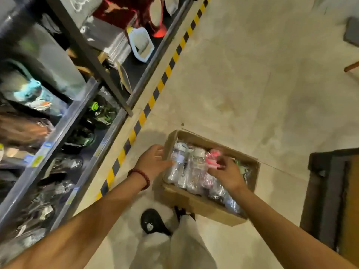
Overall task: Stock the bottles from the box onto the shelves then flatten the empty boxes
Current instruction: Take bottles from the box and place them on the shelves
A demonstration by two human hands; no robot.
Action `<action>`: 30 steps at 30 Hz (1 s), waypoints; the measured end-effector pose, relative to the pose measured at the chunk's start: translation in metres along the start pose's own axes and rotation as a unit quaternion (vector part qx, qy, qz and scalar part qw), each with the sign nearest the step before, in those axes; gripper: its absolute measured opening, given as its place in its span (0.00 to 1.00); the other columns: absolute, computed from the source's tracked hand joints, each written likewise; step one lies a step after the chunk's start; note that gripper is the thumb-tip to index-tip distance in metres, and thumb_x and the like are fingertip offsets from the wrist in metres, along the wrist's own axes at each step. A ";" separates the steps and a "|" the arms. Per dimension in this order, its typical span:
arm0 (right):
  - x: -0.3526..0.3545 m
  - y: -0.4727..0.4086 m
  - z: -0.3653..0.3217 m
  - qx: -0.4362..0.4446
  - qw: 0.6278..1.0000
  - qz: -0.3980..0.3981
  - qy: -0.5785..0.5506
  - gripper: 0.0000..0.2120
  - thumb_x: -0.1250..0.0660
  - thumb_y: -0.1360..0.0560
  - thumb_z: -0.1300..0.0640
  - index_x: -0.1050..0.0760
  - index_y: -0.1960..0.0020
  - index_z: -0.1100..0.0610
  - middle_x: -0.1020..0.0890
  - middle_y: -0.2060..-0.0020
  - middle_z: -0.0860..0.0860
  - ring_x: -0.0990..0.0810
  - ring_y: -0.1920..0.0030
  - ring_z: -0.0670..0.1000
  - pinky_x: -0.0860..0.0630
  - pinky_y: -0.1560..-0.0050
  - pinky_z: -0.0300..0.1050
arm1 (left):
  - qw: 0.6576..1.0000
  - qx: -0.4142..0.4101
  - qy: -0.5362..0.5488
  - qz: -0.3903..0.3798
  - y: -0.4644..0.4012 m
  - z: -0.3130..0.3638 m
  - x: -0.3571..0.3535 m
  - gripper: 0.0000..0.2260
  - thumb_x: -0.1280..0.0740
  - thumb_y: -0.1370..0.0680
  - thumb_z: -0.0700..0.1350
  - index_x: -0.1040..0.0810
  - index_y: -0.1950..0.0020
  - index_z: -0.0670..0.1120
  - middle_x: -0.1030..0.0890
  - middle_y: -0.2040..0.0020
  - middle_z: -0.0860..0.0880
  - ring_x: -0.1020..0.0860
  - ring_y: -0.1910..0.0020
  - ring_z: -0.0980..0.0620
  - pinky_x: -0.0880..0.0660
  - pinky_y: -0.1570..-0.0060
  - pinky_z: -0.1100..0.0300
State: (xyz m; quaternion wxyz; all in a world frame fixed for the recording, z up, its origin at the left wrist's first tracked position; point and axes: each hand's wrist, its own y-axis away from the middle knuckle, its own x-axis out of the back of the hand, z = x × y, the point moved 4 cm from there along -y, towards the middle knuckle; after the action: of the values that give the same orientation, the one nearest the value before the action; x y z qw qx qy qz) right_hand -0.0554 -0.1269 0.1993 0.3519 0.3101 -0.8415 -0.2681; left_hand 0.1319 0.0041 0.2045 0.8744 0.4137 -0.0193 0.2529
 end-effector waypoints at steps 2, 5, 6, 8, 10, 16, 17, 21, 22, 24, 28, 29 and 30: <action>0.011 -0.003 0.041 -0.035 0.999 0.004 0.009 0.20 0.27 0.29 0.61 0.29 0.39 0.58 0.22 0.49 0.52 0.23 0.50 0.53 0.25 0.53 0.44 | 0.999 0.014 -0.030 -0.024 -0.009 -0.016 -0.034 0.26 0.27 0.28 0.41 0.33 0.32 0.43 0.27 0.36 0.45 0.27 0.40 0.49 0.29 0.45 0.58; 0.022 -0.012 0.098 -0.093 0.996 0.009 0.015 0.23 0.26 0.30 0.58 0.29 0.37 0.59 0.24 0.49 0.51 0.25 0.50 0.50 0.26 0.50 0.44 | 0.996 0.043 -0.064 -0.050 -0.028 -0.043 -0.086 0.26 0.28 0.28 0.41 0.32 0.32 0.44 0.27 0.34 0.44 0.27 0.38 0.48 0.28 0.43 0.57; 0.024 -0.017 0.114 -0.104 0.994 0.009 0.020 0.24 0.26 0.30 0.57 0.30 0.36 0.58 0.24 0.47 0.51 0.25 0.49 0.50 0.25 0.47 0.46 | 0.995 0.054 -0.067 -0.058 -0.034 -0.050 -0.102 0.26 0.28 0.28 0.40 0.33 0.32 0.44 0.27 0.34 0.43 0.27 0.37 0.47 0.28 0.40 0.55; 0.027 -0.032 0.143 -0.119 0.993 0.006 0.017 0.25 0.26 0.30 0.56 0.30 0.36 0.57 0.24 0.47 0.51 0.25 0.50 0.49 0.23 0.46 0.49 | 0.993 0.067 -0.075 -0.069 -0.050 -0.066 -0.133 0.27 0.29 0.27 0.39 0.34 0.30 0.42 0.29 0.32 0.43 0.29 0.36 0.47 0.30 0.38 0.55; 0.032 -0.049 0.172 -0.127 0.992 0.010 0.008 0.26 0.27 0.29 0.55 0.32 0.35 0.58 0.25 0.46 0.51 0.25 0.48 0.50 0.24 0.44 0.49 | 0.989 0.070 -0.097 -0.084 -0.070 -0.081 -0.167 0.28 0.29 0.27 0.40 0.36 0.29 0.42 0.30 0.32 0.44 0.29 0.37 0.49 0.31 0.39 0.57; 0.041 -0.113 0.260 -0.151 0.988 0.019 -0.005 0.31 0.28 0.28 0.57 0.37 0.29 0.56 0.28 0.35 0.56 0.23 0.47 0.52 0.21 0.52 0.47 | 0.983 0.102 -0.120 -0.090 -0.138 -0.135 -0.255 0.33 0.27 0.29 0.45 0.37 0.28 0.45 0.30 0.31 0.44 0.30 0.34 0.46 0.29 0.36 0.50; 0.041 -0.124 0.273 -0.156 0.987 0.025 -0.006 0.30 0.28 0.28 0.57 0.37 0.30 0.56 0.26 0.37 0.57 0.22 0.52 0.51 0.21 0.57 0.45 | 0.984 0.102 -0.123 -0.085 -0.150 -0.145 -0.265 0.34 0.26 0.29 0.45 0.37 0.27 0.46 0.31 0.30 0.45 0.30 0.34 0.46 0.30 0.35 0.51; 0.034 -0.167 0.325 -0.165 0.984 0.066 0.015 0.33 0.26 0.31 0.56 0.36 0.30 0.58 0.25 0.38 0.56 0.25 0.41 0.56 0.25 0.44 0.50 | 0.982 0.094 -0.151 -0.062 -0.197 -0.176 -0.292 0.37 0.26 0.29 0.48 0.41 0.25 0.46 0.35 0.27 0.46 0.34 0.30 0.46 0.35 0.32 0.52; 0.030 -0.175 0.336 -0.173 0.982 0.073 0.021 0.34 0.25 0.32 0.55 0.36 0.30 0.58 0.26 0.38 0.57 0.26 0.39 0.58 0.26 0.40 0.53 | 0.980 0.097 -0.165 -0.061 -0.206 -0.183 -0.296 0.38 0.26 0.29 0.49 0.42 0.25 0.46 0.36 0.27 0.46 0.35 0.29 0.46 0.36 0.32 0.53; 0.021 -0.188 0.356 -0.199 0.976 0.079 0.031 0.40 0.24 0.32 0.54 0.41 0.27 0.58 0.31 0.34 0.59 0.31 0.34 0.61 0.31 0.35 0.56 | 0.976 0.105 -0.185 -0.053 -0.222 -0.194 -0.301 0.39 0.26 0.30 0.51 0.43 0.24 0.46 0.36 0.27 0.46 0.35 0.29 0.46 0.35 0.33 0.53; 0.007 -0.206 0.375 -0.218 0.965 0.127 0.074 0.43 0.25 0.31 0.51 0.46 0.26 0.63 0.39 0.31 0.61 0.38 0.32 0.61 0.37 0.33 0.50 | 0.975 0.105 -0.193 -0.022 -0.242 -0.197 -0.315 0.37 0.26 0.31 0.53 0.39 0.27 0.45 0.31 0.30 0.46 0.31 0.33 0.45 0.32 0.36 0.53; 0.006 -0.211 0.374 -0.226 0.959 0.149 0.083 0.43 0.25 0.31 0.50 0.45 0.27 0.64 0.38 0.33 0.62 0.38 0.33 0.61 0.37 0.34 0.50 | 0.973 0.106 -0.207 -0.015 -0.245 -0.195 -0.319 0.37 0.26 0.31 0.54 0.39 0.28 0.44 0.30 0.32 0.46 0.30 0.34 0.45 0.32 0.39 0.54; 0.006 -0.216 0.374 -0.244 0.951 0.167 0.086 0.44 0.24 0.33 0.48 0.44 0.28 0.65 0.37 0.33 0.62 0.37 0.34 0.61 0.36 0.35 0.50 | 0.968 0.105 -0.226 -0.008 -0.247 -0.192 -0.323 0.38 0.26 0.31 0.56 0.39 0.29 0.43 0.28 0.33 0.46 0.29 0.35 0.45 0.31 0.41 0.55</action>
State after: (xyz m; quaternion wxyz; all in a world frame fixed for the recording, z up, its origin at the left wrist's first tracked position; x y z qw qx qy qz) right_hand -0.2699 -0.1872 -0.1704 0.5273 0.0916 -0.7570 -0.3747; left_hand -0.0695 -0.1240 -0.1762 0.8007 0.5501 -0.1866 0.1461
